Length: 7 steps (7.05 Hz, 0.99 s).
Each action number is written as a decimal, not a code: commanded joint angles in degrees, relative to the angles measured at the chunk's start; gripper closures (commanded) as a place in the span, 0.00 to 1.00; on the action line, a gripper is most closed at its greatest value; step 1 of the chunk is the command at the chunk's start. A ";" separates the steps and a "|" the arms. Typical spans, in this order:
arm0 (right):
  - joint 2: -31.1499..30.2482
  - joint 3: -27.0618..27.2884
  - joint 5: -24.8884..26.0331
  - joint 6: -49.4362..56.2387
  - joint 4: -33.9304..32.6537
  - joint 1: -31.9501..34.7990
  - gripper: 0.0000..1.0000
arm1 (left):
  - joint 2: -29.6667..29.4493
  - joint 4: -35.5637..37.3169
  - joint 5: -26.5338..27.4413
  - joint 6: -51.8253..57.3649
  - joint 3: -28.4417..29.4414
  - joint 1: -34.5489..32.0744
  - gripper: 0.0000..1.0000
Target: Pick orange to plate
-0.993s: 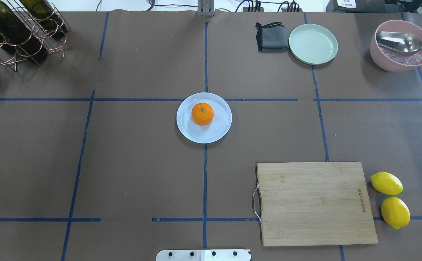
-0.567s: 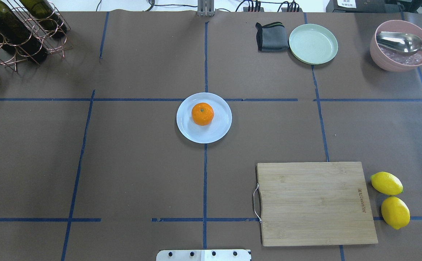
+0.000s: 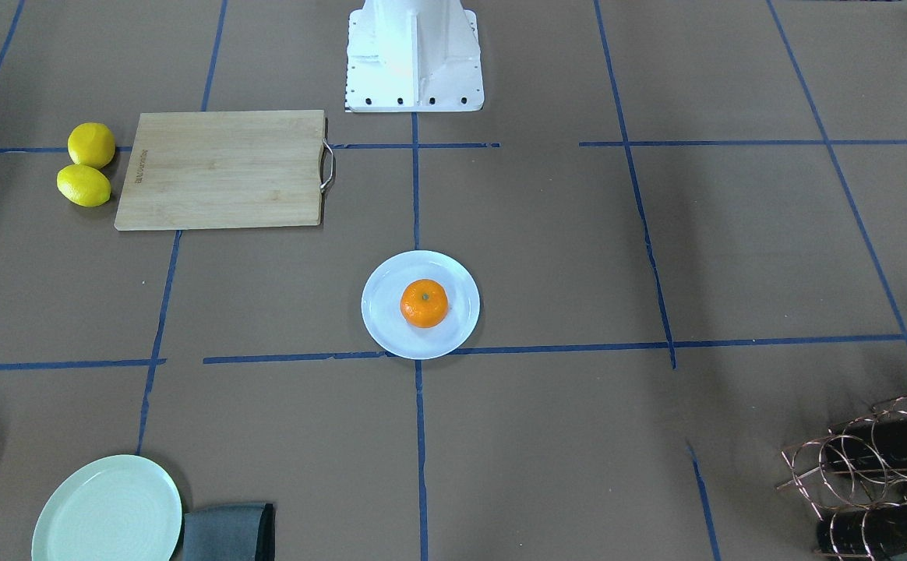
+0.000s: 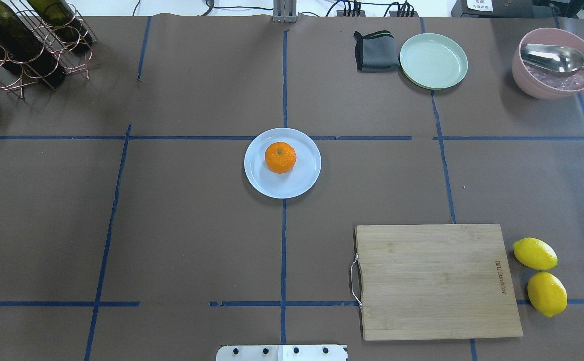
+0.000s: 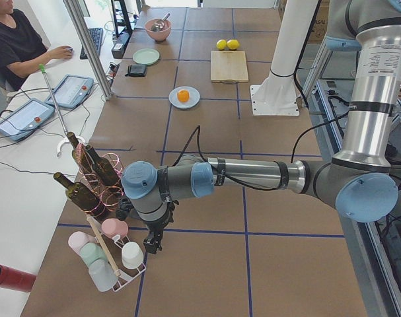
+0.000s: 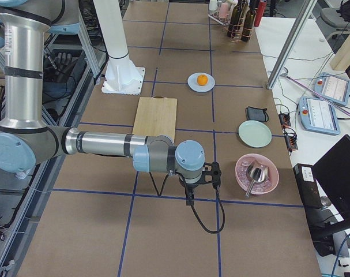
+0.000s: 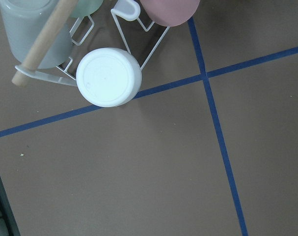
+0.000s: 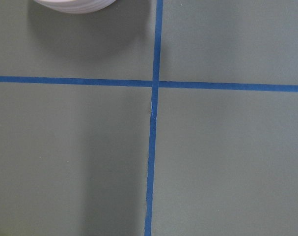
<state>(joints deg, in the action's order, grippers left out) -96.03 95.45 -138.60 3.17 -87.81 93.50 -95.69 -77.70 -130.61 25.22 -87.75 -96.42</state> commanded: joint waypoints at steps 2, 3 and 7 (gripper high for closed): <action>0.06 0.00 -0.09 0.00 0.00 0.28 0.00 | -0.02 -0.09 0.00 -0.96 -0.05 0.00 0.00; 0.06 0.08 -0.09 0.00 0.00 0.28 0.00 | -0.11 -0.09 0.00 -0.96 -0.05 0.00 0.00; 0.06 0.00 -0.09 0.00 0.00 0.55 0.00 | -0.73 0.00 0.00 -1.05 -0.31 0.09 0.00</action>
<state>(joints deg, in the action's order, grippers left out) -95.98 95.45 -138.69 3.16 -87.80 93.92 -96.11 -77.76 -130.61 24.20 -87.95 -96.36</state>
